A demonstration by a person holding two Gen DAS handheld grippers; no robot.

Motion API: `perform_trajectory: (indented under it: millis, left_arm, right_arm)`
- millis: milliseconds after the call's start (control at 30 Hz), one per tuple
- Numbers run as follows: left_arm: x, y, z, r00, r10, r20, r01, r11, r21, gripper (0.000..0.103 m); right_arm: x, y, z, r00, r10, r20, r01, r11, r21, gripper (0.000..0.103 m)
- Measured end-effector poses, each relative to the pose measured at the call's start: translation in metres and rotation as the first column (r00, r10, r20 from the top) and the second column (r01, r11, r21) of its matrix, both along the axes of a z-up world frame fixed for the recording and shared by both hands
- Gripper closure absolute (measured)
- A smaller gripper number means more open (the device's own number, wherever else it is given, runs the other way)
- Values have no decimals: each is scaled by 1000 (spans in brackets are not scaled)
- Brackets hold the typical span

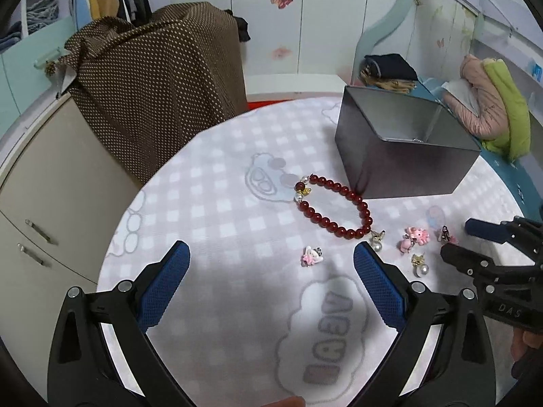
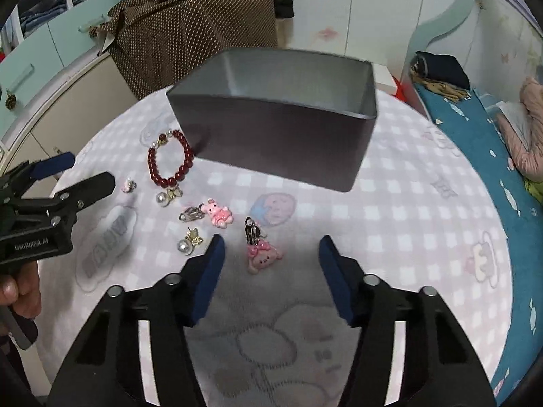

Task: Organize jewelry
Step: 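Grasp the pink charm with the left gripper while the right gripper grasps the pink pig charm, then carry both pink charms over the grey box and lower them in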

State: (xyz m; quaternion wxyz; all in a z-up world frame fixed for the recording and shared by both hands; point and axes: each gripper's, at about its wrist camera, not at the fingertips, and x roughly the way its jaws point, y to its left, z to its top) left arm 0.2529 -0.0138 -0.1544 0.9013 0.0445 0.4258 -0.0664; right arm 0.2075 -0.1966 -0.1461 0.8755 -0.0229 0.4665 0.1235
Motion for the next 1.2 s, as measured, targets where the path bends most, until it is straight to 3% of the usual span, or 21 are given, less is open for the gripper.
perform_trajectory:
  millis: [67, 100, 133, 200, 367, 433, 600, 967, 1200]
  left_arm:
    - [5, -2, -4, 1000, -6, -16, 6, 1000, 2, 7]
    - [6, -3, -5, 1000, -9, -23, 9, 1000, 4, 14]
    - [8, -4, -8, 999, -15, -36, 15, 1000, 4, 28]
    - [13, -6, -15, 997, -26, -75, 26, 1000, -4, 37]
    - [7, -10, -22, 995, -58, -78, 58, 998, -7, 50]
    - [6, -11, -21, 994, -71, -77, 70, 997, -20, 66]
    - [8, -7, -18, 992, -92, -89, 85, 993, -82, 88]
    - [7, -1, -16, 990, -111, -87, 101, 988, -115, 89]
    - [-1, 3, 1, 992, -112, -52, 104, 985, -140, 89]
  right_arm:
    - [-1, 2, 1, 1000, 16, 19, -15, 1000, -17, 58]
    - [-1, 3, 0, 999, 22, 23, -21, 1000, -23, 66]
    - [-2, 3, 1, 999, 29, 30, -28, 999, -33, 76]
    - [-1, 1, 1, 999, 31, 33, -29, 999, -36, 83]
    - [-2, -2, 1, 998, 61, 34, -60, 998, -18, 83]
    - [-3, -3, 1, 997, 65, 32, -65, 998, -9, 83]
    - [-3, -8, 7, 998, 54, 30, -55, 998, 32, 89]
    - [-2, -7, 5, 998, 62, 19, -63, 997, 36, 89]
    - [-5, -9, 11, 997, 68, 27, -69, 997, 40, 89]
